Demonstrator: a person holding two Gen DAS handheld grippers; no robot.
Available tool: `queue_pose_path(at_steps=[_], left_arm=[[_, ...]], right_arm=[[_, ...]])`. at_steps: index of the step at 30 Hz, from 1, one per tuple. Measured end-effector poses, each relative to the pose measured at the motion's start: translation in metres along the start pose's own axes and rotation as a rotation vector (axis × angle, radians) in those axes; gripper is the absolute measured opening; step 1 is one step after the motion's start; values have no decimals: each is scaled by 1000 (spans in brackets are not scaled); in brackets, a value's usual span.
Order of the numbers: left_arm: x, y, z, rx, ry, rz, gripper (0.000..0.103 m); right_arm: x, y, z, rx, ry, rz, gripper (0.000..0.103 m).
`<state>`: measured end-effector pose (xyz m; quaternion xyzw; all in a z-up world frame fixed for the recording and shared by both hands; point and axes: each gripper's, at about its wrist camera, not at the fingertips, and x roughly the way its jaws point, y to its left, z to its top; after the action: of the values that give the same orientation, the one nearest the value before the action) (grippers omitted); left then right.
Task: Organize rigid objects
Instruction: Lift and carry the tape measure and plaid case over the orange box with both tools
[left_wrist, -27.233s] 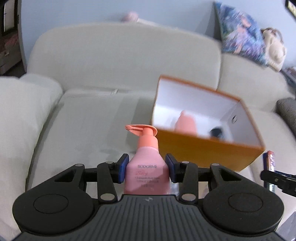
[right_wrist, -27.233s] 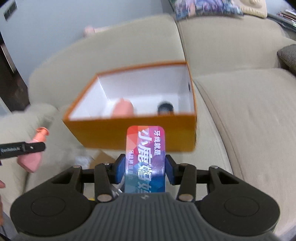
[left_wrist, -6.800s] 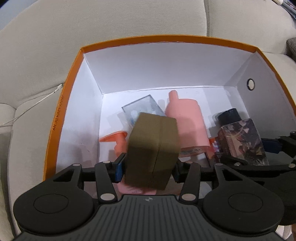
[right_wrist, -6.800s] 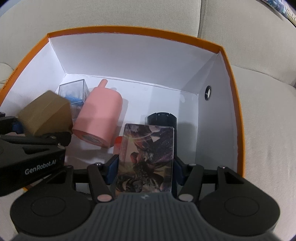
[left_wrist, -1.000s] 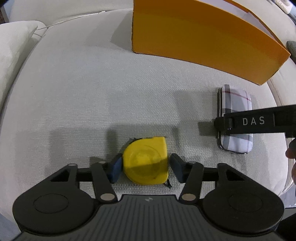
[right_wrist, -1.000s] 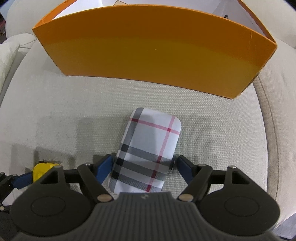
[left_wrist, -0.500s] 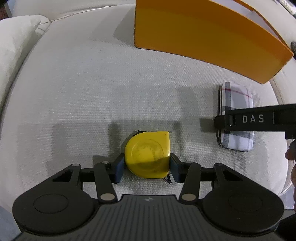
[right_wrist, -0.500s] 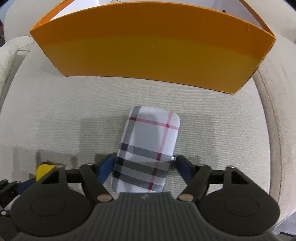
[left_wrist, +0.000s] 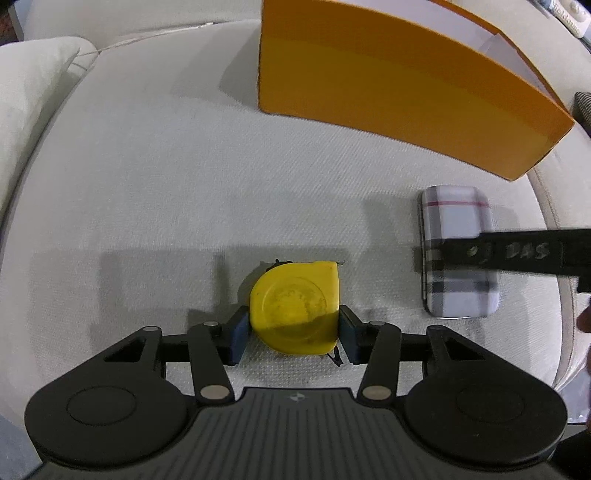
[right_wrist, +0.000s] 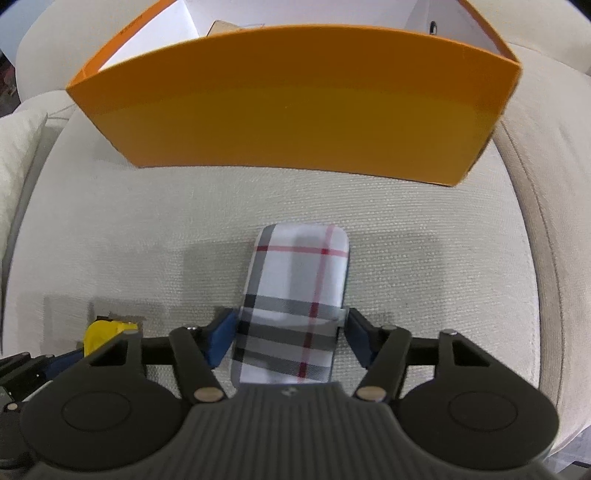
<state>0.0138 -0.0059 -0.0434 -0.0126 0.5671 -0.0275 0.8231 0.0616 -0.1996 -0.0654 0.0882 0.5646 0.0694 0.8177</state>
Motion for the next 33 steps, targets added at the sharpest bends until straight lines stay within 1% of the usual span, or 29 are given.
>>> queue_pose_path(at_steps=[1,3,4,5,6,7,10,11,12,13,14,15,17,18,19,20,21,27,30,33], left_arm=[[-1,0,1,0,-2,-2,57],[-2,-1,2,-5,-3,-8,57],[-2,-1,2,-6,-3,-10,57],[-4,-3,3,-7,-3,-11,57],[-6,-4,4,-11,-3,-11,57],[-7,-4,5,-14,-3,-13,57],[-10,-6,7,-14,-14,-14,56],[-11,-6,6,-7,-19,-8,56],[-12,-6,6,-1,-22,-3,57],[-12,-6,5,4,-22,3,57],[-12,-5,5,4,-20,5,56],[-10,-6,6,0,-15,6,56],[-8,-4,6,-10,-7,5,57],[-7,-3,6,-13,-5,5,57],[-7,-3,6,-14,-5,5,56],[-7,-3,6,-14,-6,4,56],[-8,-3,6,-14,-7,3,56],[-11,-6,8,-12,-14,-6,56],[-13,-4,8,-13,-21,-6,57],[-17,-2,8,-14,-26,-11,57]], right_arm=[[-6,-4,2,15,-11,17,36],[-8,-11,4,32,-6,44,36],[-4,-13,3,27,9,42,44],[-1,-14,2,34,11,42,48],[1,-14,1,43,13,47,56],[3,-12,0,45,15,49,61],[6,3,-2,-32,-2,-5,65],[6,9,-4,-65,-17,-32,65],[6,18,-6,-116,-40,-74,69],[7,22,-7,-162,-58,-117,77],[9,28,-10,-197,-70,-156,81],[12,32,-11,-214,-67,-168,83],[22,30,-13,-189,-24,-148,81],[23,26,-13,-164,-29,-137,83],[23,23,-11,-141,-31,-126,82],[21,21,-8,-126,-38,-123,78],[19,19,-6,-119,-42,-111,70],[9,6,-1,-63,-42,-55,69],[1,-9,-1,-14,-51,-6,69],[-7,-20,1,10,-52,17,69]])
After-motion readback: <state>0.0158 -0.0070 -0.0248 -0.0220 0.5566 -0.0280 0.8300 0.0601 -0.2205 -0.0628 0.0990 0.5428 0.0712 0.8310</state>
